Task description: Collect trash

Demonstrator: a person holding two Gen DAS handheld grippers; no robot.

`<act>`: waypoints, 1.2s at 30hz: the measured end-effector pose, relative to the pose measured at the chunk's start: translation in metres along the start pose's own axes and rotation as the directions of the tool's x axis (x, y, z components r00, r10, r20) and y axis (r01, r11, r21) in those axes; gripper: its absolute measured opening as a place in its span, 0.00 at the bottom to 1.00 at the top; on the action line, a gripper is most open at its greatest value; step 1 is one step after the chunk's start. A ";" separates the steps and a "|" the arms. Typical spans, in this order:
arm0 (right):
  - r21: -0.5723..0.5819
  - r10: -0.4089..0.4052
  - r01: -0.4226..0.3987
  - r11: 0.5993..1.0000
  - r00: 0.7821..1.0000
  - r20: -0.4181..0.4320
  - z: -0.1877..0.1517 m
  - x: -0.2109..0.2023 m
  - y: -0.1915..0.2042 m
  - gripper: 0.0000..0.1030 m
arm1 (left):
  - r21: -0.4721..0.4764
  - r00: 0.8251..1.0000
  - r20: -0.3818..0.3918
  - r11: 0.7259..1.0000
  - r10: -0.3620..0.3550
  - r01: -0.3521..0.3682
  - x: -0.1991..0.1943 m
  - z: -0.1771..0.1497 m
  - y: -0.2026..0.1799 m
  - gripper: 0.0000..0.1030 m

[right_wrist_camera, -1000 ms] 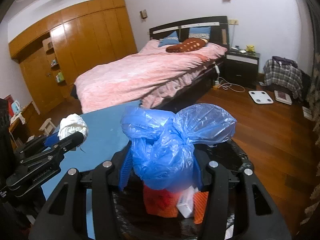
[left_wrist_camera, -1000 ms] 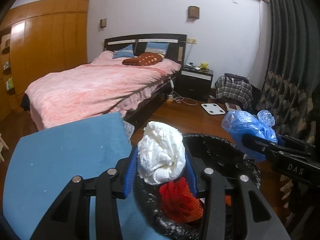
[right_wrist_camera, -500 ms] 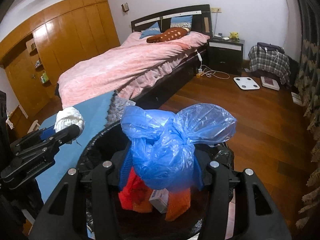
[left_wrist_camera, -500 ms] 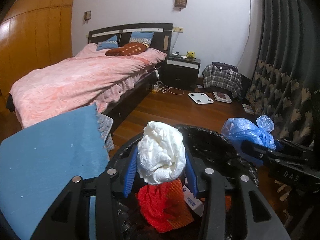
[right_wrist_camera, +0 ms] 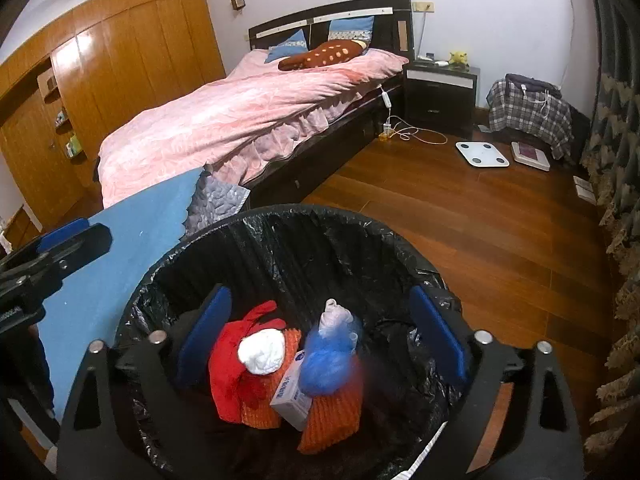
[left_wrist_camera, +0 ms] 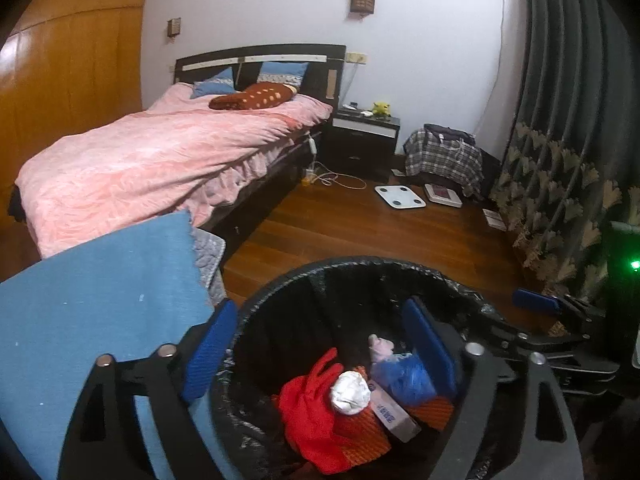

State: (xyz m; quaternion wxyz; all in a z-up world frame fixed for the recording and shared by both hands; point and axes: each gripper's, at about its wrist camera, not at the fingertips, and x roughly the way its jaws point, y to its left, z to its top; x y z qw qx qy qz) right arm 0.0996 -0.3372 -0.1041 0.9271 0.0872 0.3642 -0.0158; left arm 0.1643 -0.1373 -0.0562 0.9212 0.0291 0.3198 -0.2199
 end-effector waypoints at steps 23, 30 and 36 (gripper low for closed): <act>-0.063 0.151 -0.150 0.987 0.988 0.027 0.003 -0.074 0.068 0.95 | -0.061 0.991 0.005 0.989 0.135 -0.135 -0.091 -0.033 0.039 0.94; -0.070 0.164 -0.162 0.984 0.986 0.029 -0.004 -0.089 0.083 0.95 | -0.083 0.985 0.030 0.982 0.170 -0.167 -0.116 -0.043 0.042 0.94; -0.111 0.184 -0.178 0.978 0.982 0.049 -0.002 -0.106 0.099 0.95 | -0.093 0.980 0.064 0.979 0.187 -0.181 -0.133 -0.039 0.042 0.94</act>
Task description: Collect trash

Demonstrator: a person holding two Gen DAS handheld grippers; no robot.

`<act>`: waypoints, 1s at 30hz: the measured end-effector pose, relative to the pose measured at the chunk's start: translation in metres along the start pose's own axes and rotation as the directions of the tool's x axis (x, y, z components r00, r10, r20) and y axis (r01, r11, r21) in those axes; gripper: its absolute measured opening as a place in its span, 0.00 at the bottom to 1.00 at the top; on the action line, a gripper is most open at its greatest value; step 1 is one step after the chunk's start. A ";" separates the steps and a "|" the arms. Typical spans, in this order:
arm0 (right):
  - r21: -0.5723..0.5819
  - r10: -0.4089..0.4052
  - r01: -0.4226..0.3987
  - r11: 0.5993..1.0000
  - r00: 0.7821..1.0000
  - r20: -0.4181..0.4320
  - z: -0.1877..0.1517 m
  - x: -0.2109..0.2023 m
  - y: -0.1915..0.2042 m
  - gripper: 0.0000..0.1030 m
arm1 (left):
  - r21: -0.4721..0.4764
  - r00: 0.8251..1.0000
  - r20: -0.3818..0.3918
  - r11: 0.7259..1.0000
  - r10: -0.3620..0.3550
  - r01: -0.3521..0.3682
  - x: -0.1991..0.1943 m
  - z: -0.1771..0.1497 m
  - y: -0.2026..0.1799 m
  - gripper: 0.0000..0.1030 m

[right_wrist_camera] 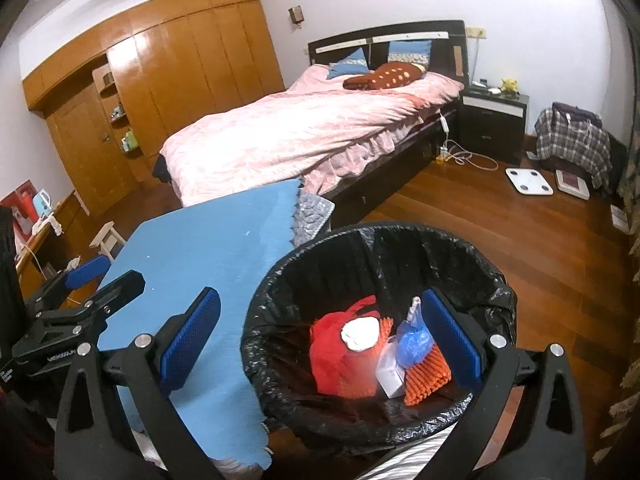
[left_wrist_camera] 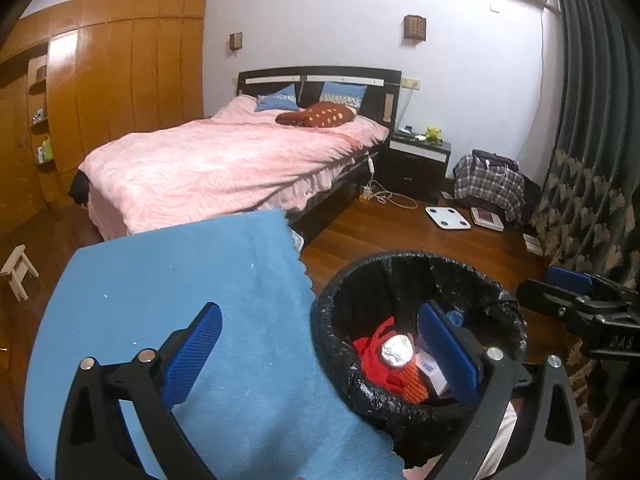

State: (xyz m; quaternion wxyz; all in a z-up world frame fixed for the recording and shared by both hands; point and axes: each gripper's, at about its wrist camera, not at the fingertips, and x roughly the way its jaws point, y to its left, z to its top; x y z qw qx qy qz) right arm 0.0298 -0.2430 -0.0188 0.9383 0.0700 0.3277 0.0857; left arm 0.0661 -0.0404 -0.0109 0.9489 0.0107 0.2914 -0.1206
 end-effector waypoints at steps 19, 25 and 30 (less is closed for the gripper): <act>-0.078 -0.001 0.003 0.997 1.000 0.031 0.014 -0.021 0.031 0.95 | -0.011 0.997 0.067 1.000 0.026 -0.026 -0.036 0.009 0.003 0.94; -0.082 0.000 0.003 0.997 0.999 0.032 0.014 -0.022 0.035 0.95 | -0.013 0.997 0.078 1.000 0.026 -0.025 -0.040 0.008 0.005 0.94; -0.084 0.000 0.003 0.996 0.999 0.033 0.013 -0.022 0.036 0.95 | -0.012 0.996 0.079 1.000 0.029 -0.029 -0.043 0.008 0.006 0.94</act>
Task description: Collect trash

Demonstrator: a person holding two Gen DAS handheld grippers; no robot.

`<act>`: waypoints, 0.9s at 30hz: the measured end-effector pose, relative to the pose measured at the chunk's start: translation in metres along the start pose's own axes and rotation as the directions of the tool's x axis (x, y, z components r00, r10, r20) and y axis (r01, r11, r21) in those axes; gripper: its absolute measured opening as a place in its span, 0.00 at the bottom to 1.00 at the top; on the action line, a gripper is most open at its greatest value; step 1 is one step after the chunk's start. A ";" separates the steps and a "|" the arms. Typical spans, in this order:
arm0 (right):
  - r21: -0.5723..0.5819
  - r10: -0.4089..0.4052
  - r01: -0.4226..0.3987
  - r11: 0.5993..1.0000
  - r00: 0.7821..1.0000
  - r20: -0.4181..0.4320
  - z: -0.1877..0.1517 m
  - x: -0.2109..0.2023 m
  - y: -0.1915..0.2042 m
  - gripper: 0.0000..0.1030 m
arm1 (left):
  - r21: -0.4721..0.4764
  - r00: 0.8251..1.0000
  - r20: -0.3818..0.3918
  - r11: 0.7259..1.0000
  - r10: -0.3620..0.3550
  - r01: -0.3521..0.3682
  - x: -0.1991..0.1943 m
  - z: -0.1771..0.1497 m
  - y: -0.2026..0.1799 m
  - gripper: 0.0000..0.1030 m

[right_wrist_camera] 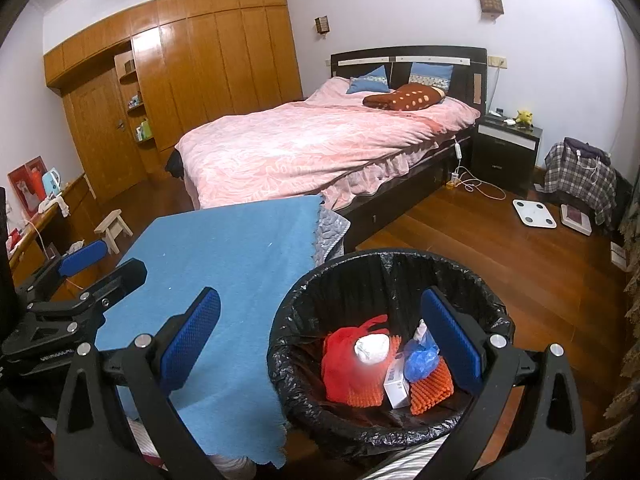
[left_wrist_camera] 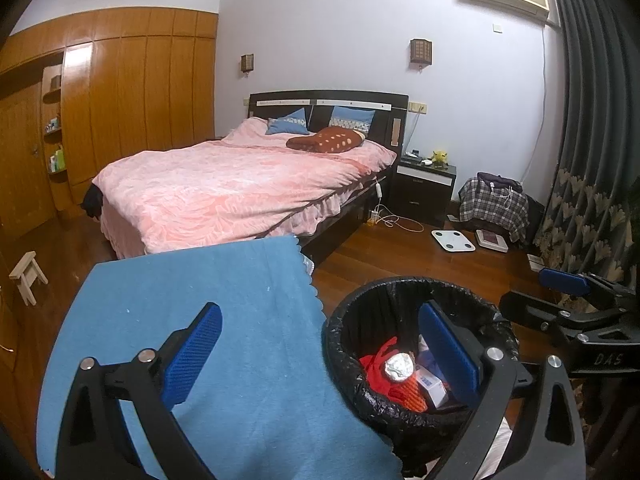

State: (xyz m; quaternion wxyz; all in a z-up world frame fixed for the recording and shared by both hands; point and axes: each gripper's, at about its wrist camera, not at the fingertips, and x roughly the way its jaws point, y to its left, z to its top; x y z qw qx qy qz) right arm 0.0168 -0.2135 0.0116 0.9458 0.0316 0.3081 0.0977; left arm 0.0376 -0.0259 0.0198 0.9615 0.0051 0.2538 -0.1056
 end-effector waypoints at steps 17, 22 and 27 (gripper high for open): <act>0.000 -0.001 0.001 1.000 1.000 0.000 -0.001 0.001 0.001 0.95 | 0.003 1.000 0.001 1.000 0.005 -0.005 -0.002 0.004 -0.001 0.94; 0.000 -0.001 0.001 1.000 1.000 0.000 -0.001 0.001 0.001 0.95 | 0.002 1.000 0.001 1.000 0.005 -0.005 -0.002 0.004 -0.001 0.94; 0.000 -0.001 0.001 1.000 1.000 0.000 -0.001 0.001 0.001 0.95 | 0.003 1.000 0.000 1.000 0.004 -0.004 -0.002 0.004 -0.001 0.94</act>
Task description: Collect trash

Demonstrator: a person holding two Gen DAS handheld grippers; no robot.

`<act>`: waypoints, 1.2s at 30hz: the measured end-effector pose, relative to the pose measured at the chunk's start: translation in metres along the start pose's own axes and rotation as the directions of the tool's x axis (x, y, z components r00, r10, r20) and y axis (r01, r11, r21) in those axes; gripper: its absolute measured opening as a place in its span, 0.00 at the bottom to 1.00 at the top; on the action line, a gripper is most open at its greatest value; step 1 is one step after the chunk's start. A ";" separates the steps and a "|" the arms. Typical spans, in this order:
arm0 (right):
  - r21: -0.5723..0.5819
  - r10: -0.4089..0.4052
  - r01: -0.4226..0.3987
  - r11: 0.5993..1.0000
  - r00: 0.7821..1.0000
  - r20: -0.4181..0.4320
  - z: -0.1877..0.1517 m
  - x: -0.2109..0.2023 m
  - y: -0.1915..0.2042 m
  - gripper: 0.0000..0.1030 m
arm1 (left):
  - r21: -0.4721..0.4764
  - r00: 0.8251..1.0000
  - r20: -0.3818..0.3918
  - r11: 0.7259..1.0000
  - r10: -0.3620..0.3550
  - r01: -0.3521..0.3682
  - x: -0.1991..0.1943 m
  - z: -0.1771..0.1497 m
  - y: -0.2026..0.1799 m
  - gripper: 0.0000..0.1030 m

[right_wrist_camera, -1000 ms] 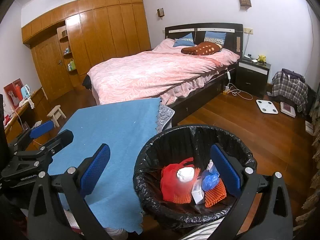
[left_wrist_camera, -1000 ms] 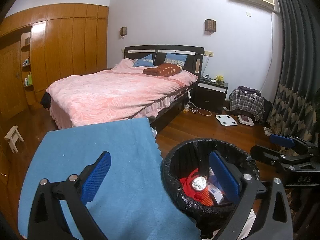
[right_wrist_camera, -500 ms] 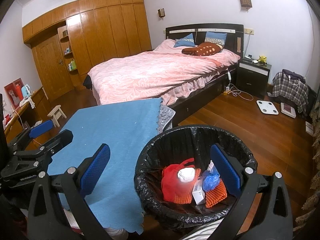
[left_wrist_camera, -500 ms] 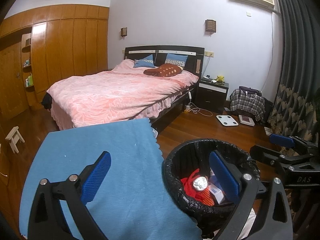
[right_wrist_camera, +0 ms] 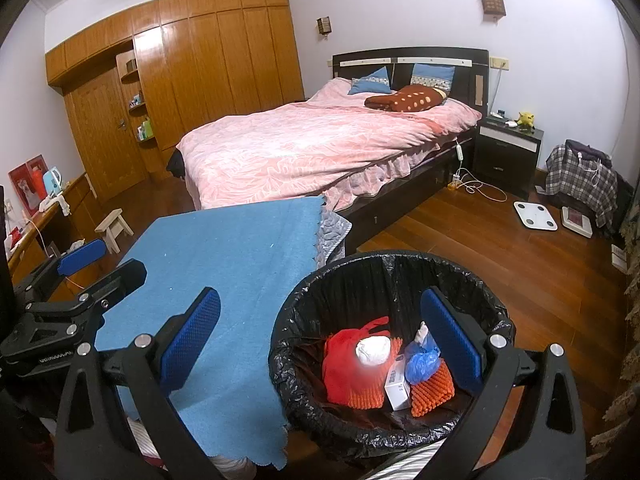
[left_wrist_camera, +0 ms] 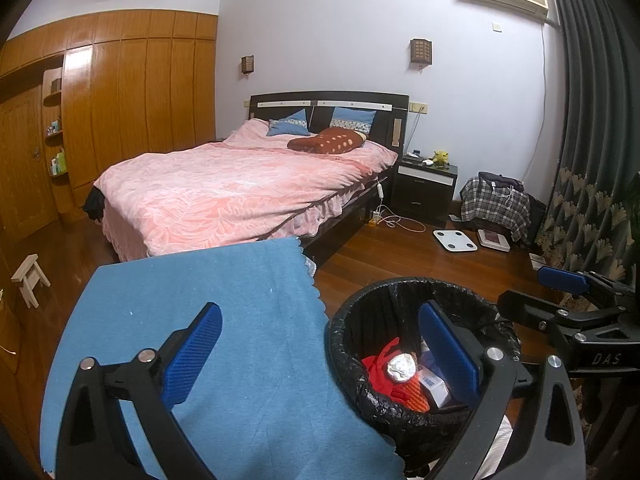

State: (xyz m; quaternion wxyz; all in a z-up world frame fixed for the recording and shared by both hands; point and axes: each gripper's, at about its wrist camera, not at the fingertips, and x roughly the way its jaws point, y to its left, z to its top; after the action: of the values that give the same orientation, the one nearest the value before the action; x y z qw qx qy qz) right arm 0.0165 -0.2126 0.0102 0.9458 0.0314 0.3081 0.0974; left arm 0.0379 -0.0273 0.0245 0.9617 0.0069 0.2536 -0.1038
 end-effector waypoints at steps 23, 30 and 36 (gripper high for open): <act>-0.002 0.001 -0.001 1.000 1.000 -0.002 0.001 0.002 0.003 0.95 | -0.001 1.000 0.001 1.000 0.000 0.000 -0.001 0.001 0.002 0.94; -0.002 0.000 0.000 1.000 1.000 -0.003 0.001 0.002 0.003 0.95 | -0.002 1.000 -0.001 1.000 0.000 0.000 -0.001 0.001 0.003 0.94; -0.002 0.001 -0.001 1.000 1.000 -0.003 0.001 0.002 0.004 0.95 | -0.002 1.000 -0.001 1.000 0.000 0.000 -0.001 0.001 0.003 0.94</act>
State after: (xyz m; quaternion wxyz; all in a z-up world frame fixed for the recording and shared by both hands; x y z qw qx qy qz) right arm 0.0178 -0.2082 0.0105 0.9453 0.0304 0.3097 0.0982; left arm 0.0385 -0.0245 0.0258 0.9616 0.0061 0.2544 -0.1033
